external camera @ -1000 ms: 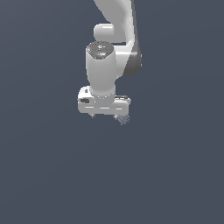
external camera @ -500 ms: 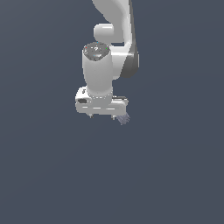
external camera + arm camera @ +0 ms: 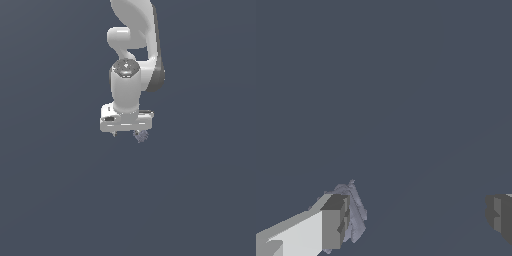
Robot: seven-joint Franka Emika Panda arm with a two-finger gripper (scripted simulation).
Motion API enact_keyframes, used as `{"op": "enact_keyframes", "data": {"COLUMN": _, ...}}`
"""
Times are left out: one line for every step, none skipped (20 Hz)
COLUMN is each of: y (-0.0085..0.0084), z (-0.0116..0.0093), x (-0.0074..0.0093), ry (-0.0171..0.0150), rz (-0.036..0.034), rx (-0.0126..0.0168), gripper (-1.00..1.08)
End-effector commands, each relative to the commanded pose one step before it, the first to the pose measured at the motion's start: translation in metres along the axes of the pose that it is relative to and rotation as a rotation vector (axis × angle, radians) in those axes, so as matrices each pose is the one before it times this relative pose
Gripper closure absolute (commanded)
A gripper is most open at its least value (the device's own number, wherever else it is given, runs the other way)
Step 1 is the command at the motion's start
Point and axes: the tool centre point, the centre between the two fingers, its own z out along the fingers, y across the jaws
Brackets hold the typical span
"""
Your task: Pick up the object and move it to a goal position.
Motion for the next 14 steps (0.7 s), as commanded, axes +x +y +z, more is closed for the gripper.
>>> {"op": "enact_keyframes", "data": {"y": -0.01581, "z": 0.01292, "x": -0.01127, "ry": -0.00197, "rz": -0.06524, "rx": 0.00136, "gripper": -0.92}}
{"op": "enact_keyframes", "data": {"y": -0.00736, "z": 0.00568, "x": -0.00498, "ry": -0.00068, "rz": -0.02984, "rx": 0.00072, "gripper": -0.92}}
{"op": "enact_keyframes", "data": {"y": -0.00764, "z": 0.00571, "x": -0.00508, "ry": -0.00065, "rz": -0.03066, "rx": 0.00083, "gripper": -0.92}}
{"op": "enact_keyframes", "data": {"y": -0.00733, "z": 0.0053, "x": -0.00478, "ry": -0.00057, "rz": -0.02909, "rx": 0.00087, "gripper": -0.92}}
{"op": "enact_keyframes", "data": {"y": -0.00697, "z": 0.00489, "x": -0.00446, "ry": -0.00049, "rz": -0.0274, "rx": 0.0009, "gripper": -0.92}}
{"op": "enact_keyframes", "data": {"y": -0.0066, "z": 0.00449, "x": -0.00414, "ry": -0.00043, "rz": -0.0257, "rx": 0.00091, "gripper": -0.92}}
{"op": "enact_keyframes", "data": {"y": -0.00621, "z": 0.00411, "x": -0.00383, "ry": -0.00036, "rz": -0.02398, "rx": 0.00091, "gripper": -0.92}}
{"op": "enact_keyframes", "data": {"y": -0.00582, "z": 0.00374, "x": -0.00351, "ry": -0.00031, "rz": -0.02225, "rx": 0.00089, "gripper": -0.92}}
{"op": "enact_keyframes", "data": {"y": -0.0054, "z": 0.00339, "x": -0.00321, "ry": -0.00026, "rz": -0.0205, "rx": 0.00087, "gripper": -0.92}}
{"op": "enact_keyframes", "data": {"y": -0.00496, "z": 0.00305, "x": -0.00291, "ry": -0.00021, "rz": -0.01874, "rx": 0.00083, "gripper": -0.92}}
{"op": "enact_keyframes", "data": {"y": -0.00453, "z": 0.00272, "x": -0.00261, "ry": -0.00017, "rz": -0.01699, "rx": 0.00078, "gripper": -0.92}}
{"op": "enact_keyframes", "data": {"y": -0.00407, "z": 0.0024, "x": -0.00232, "ry": -0.00014, "rz": -0.01521, "rx": 0.00073, "gripper": -0.92}}
{"op": "enact_keyframes", "data": {"y": -0.00362, "z": 0.0021, "x": -0.00203, "ry": -0.00011, "rz": -0.01344, "rx": 0.00066, "gripper": -0.92}}
{"op": "enact_keyframes", "data": {"y": -0.00315, "z": 0.0018, "x": -0.00176, "ry": -0.00009, "rz": -0.01164, "rx": 0.00059, "gripper": -0.92}}
